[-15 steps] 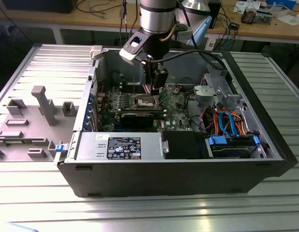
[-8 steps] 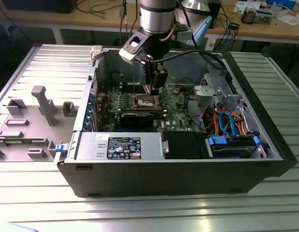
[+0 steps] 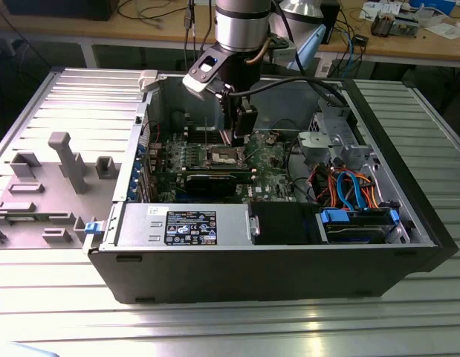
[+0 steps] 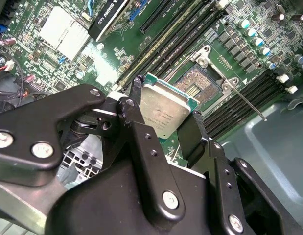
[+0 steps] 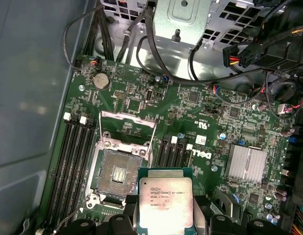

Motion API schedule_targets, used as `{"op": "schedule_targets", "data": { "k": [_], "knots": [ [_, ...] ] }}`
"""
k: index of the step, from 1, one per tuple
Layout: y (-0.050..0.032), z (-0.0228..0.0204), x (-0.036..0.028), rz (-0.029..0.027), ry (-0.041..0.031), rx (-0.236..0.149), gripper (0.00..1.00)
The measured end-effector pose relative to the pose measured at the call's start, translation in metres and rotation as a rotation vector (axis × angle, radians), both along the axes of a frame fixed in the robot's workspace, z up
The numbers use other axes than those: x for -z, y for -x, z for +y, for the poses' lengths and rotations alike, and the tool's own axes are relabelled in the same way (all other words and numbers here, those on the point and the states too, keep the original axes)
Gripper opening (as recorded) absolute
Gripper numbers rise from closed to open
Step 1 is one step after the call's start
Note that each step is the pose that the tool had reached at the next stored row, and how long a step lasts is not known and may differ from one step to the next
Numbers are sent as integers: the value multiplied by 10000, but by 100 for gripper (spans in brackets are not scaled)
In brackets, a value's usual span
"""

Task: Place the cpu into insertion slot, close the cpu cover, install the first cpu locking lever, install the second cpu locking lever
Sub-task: 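Place the cpu into insertion slot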

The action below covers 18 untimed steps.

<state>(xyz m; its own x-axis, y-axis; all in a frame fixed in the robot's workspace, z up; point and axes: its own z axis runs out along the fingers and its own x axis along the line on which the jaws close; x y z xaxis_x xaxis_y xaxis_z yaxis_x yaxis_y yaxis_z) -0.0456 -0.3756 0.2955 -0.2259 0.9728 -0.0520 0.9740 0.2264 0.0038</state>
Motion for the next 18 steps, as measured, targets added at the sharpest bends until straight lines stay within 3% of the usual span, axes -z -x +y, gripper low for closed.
{"op": "schedule_targets", "data": {
  "k": [18],
  "knots": [
    [0, 0, 1, 0, 35, 370, 54]
  ]
}}
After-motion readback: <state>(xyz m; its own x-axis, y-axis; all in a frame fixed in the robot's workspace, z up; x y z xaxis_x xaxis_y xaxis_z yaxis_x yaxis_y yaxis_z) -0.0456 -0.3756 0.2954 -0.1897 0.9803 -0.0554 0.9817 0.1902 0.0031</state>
